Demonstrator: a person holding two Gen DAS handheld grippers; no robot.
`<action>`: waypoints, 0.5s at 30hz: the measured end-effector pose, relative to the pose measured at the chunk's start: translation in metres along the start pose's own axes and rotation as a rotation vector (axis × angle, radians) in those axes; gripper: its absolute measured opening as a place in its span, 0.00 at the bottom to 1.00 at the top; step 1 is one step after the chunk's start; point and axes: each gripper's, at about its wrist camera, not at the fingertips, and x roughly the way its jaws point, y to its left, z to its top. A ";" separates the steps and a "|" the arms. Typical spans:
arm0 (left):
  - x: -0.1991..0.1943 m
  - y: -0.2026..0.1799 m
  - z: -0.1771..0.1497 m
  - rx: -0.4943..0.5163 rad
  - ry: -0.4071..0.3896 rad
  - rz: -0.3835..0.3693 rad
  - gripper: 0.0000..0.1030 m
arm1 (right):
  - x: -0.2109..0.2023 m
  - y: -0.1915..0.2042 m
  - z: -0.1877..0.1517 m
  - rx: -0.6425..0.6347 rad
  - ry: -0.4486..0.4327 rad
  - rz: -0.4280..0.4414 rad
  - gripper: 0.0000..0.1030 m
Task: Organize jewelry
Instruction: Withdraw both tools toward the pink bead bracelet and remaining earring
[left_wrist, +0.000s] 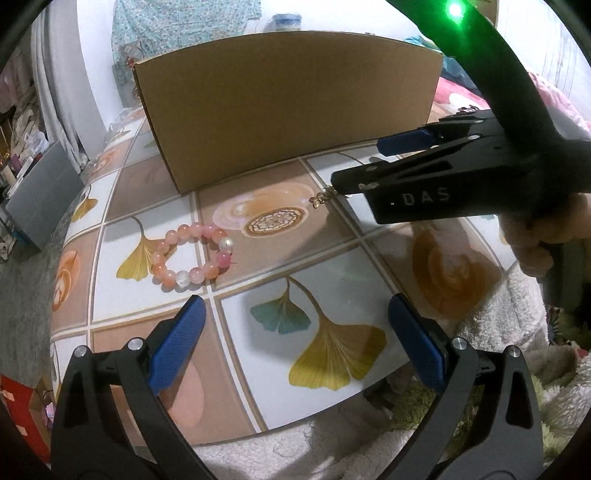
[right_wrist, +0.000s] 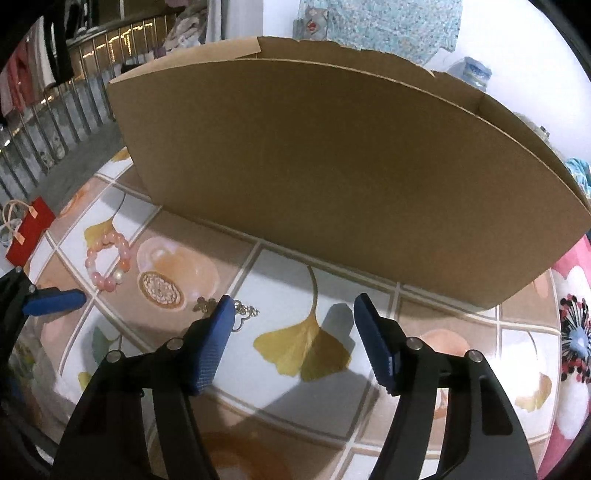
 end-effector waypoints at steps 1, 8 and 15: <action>0.000 0.000 0.000 0.000 -0.001 0.000 0.93 | -0.001 -0.002 -0.001 0.006 0.008 0.006 0.63; 0.000 0.000 0.000 0.000 -0.002 0.000 0.93 | -0.010 -0.007 -0.012 0.009 0.031 0.002 0.63; 0.000 0.001 0.000 -0.001 -0.004 0.001 0.93 | -0.022 -0.021 -0.023 0.028 0.051 -0.047 0.63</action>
